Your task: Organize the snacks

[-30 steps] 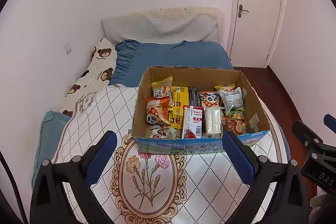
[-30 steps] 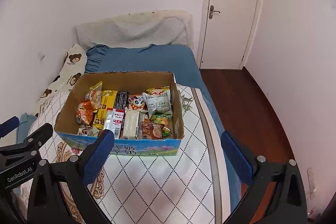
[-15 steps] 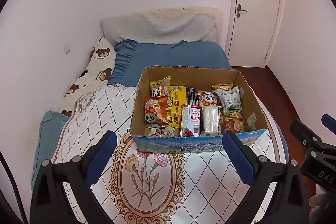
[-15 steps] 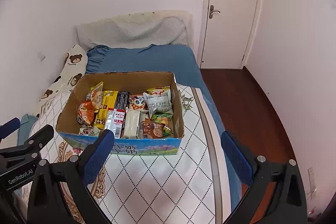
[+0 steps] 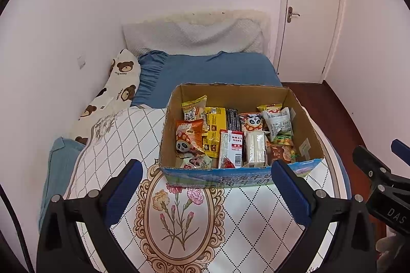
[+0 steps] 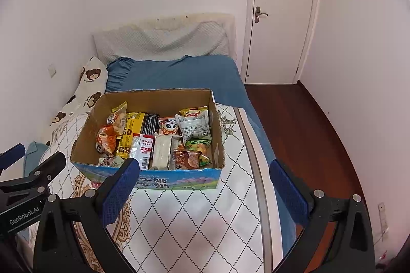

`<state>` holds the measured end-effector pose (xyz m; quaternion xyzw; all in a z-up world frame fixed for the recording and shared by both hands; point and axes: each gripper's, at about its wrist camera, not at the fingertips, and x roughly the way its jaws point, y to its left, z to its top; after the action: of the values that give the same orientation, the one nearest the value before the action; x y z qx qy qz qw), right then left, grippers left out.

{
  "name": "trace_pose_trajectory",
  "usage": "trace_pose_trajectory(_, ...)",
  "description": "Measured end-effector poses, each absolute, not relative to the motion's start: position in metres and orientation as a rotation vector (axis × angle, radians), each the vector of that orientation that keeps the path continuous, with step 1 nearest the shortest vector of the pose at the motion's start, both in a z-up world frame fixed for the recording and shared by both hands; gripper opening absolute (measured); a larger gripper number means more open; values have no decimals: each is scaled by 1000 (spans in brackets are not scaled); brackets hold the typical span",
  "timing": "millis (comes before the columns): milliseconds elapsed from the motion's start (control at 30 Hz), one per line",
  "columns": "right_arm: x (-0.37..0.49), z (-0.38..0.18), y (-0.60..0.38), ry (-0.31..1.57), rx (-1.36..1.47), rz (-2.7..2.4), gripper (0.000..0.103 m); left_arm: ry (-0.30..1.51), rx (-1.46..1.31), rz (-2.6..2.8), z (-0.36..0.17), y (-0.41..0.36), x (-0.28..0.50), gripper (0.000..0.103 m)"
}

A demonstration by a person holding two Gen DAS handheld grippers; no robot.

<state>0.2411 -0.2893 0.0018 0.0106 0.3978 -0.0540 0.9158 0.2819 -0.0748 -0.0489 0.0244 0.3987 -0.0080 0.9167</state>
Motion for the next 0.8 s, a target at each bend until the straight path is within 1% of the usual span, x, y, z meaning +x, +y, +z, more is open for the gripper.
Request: trace_pose_trajectory(800, 237, -2, -295, 841, 70, -95, 103, 810, 71, -30, -44, -80, 282, 103)
